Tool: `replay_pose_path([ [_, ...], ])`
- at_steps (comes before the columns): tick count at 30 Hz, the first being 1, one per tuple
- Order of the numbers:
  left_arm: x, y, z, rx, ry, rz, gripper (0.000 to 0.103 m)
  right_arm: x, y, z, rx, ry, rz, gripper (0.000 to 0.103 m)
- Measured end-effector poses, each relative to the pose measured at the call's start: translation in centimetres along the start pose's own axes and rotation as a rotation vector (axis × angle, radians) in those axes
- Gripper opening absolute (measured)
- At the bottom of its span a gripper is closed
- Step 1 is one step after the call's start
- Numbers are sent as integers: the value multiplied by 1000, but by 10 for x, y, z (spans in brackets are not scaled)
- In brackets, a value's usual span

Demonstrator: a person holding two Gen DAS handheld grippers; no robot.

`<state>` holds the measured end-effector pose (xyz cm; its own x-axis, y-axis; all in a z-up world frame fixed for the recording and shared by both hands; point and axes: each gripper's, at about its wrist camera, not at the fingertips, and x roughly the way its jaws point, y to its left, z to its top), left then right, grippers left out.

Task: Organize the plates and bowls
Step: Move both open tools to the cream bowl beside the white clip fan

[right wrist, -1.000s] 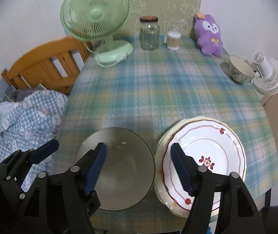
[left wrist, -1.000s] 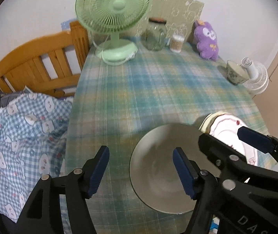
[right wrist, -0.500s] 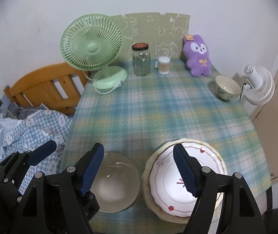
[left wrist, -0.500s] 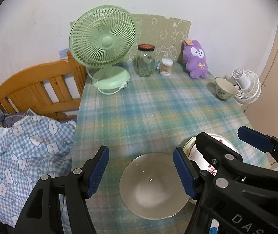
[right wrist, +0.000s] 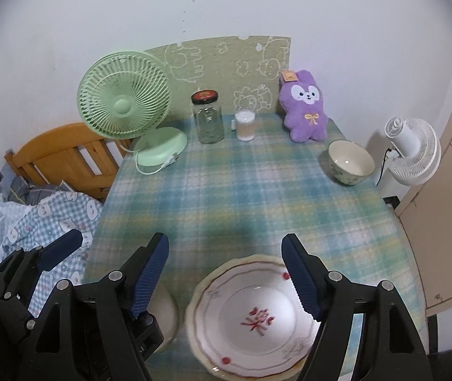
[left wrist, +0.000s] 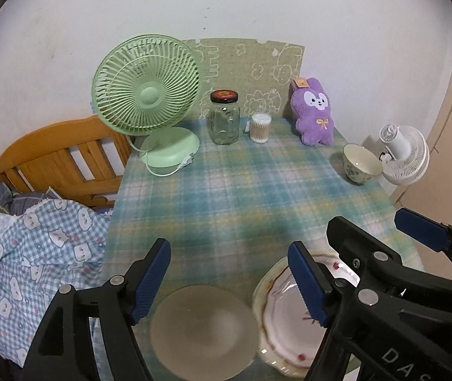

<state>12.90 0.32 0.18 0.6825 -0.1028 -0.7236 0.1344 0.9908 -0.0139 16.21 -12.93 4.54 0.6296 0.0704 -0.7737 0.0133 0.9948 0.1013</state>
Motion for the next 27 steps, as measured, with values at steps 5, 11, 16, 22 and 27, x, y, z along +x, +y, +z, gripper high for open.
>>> replay_pose_path([
  [5,9,-26,12,-17,3,13,79,7,-30,15,-13,3,9,77],
  [11,21,-60,28,-28,8,14,79,15,-71,31,-6,2,12,76],
  [16,33,-94,42,-28,5,19,79,24,-105,45,-10,1,11,76],
  [22,50,-133,60,-34,3,21,79,38,-151,62,-5,-5,7,76],
  [27,67,-164,76,-39,-6,27,79,51,-186,76,-8,-18,6,76],
])
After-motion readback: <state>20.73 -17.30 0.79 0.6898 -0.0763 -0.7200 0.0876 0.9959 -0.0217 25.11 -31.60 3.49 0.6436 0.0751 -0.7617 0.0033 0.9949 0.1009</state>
